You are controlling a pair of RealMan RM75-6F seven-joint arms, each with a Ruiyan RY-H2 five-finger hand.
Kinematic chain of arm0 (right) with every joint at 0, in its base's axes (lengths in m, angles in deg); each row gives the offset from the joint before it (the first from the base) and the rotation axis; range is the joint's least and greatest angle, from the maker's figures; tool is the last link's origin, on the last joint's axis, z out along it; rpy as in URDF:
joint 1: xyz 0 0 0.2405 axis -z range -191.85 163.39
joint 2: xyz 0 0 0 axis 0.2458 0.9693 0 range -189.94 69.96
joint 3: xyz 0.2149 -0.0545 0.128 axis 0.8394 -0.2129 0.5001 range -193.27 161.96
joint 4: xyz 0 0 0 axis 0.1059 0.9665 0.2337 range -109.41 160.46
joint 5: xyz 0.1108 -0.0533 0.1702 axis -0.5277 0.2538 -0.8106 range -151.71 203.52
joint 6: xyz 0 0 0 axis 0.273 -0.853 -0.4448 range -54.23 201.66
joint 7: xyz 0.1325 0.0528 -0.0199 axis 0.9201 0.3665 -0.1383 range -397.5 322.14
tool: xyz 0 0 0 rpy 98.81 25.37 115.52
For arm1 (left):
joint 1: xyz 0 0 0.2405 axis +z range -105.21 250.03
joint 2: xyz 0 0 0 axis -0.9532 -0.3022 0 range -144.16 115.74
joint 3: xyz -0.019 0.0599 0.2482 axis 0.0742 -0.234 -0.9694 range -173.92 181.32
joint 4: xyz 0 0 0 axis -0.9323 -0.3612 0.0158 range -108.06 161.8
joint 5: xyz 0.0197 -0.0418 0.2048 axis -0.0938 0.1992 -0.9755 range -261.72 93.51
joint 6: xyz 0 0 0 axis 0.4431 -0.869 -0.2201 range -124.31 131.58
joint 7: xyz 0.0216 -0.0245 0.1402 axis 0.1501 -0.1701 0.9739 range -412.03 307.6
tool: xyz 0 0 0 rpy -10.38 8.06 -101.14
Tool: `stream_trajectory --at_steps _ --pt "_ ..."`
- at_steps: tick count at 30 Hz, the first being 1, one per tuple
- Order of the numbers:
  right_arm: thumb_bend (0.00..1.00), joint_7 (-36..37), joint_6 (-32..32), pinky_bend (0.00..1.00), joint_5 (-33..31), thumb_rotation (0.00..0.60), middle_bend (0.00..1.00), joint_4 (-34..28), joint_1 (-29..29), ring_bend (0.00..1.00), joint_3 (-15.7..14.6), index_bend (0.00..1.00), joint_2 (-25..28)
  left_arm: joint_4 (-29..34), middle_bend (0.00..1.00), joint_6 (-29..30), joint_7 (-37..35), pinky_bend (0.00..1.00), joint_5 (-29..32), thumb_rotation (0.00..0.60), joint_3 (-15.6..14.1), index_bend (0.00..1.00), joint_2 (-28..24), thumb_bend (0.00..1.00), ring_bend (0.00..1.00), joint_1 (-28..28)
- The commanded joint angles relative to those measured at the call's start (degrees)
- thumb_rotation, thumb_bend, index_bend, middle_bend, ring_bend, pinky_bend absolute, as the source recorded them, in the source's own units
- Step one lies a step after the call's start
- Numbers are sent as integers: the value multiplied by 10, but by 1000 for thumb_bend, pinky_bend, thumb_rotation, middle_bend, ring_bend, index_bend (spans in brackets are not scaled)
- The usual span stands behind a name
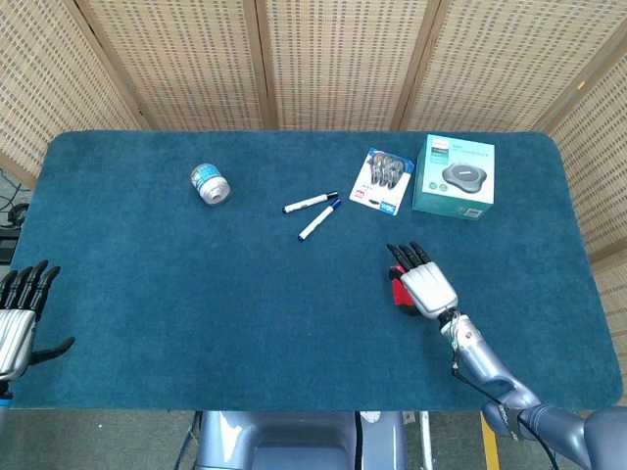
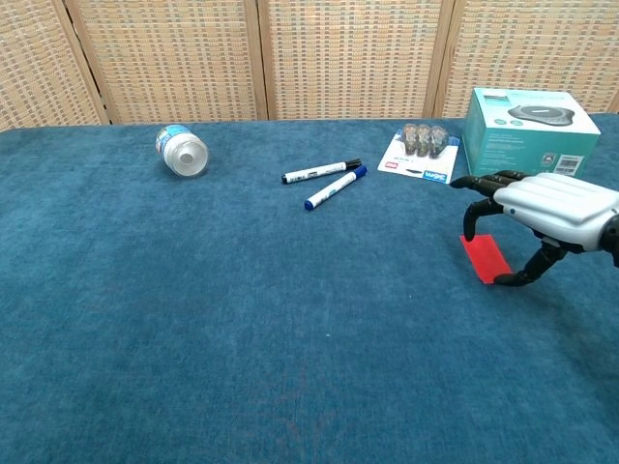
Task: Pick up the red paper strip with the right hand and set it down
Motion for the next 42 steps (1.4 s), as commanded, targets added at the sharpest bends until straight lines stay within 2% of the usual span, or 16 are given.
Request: stream_trajectory --at_steps 1,12,31,42 --pt "260 1 -6 0 3 600 0 -2 3 0 -3 379 -1 0 0 0 0 0 0 600 0 0 0 0 0 0" --pt "414 -1 -7 0 5 600 0 12 8 0 -9 424 -12 0 0 0 -1 0 0 600 0 0 0 0 0 0" --pt "388 11 -30 0 21 600 0 34 29 0 -27 425 -27 0 0 0 0 0 0 600 0 0 0 0 0 0" --pt "388 14 -23 0 19 600 0 61 24 0 -21 424 -38 0 0 0 0 0 0 600 0 0 0 0 0 0"
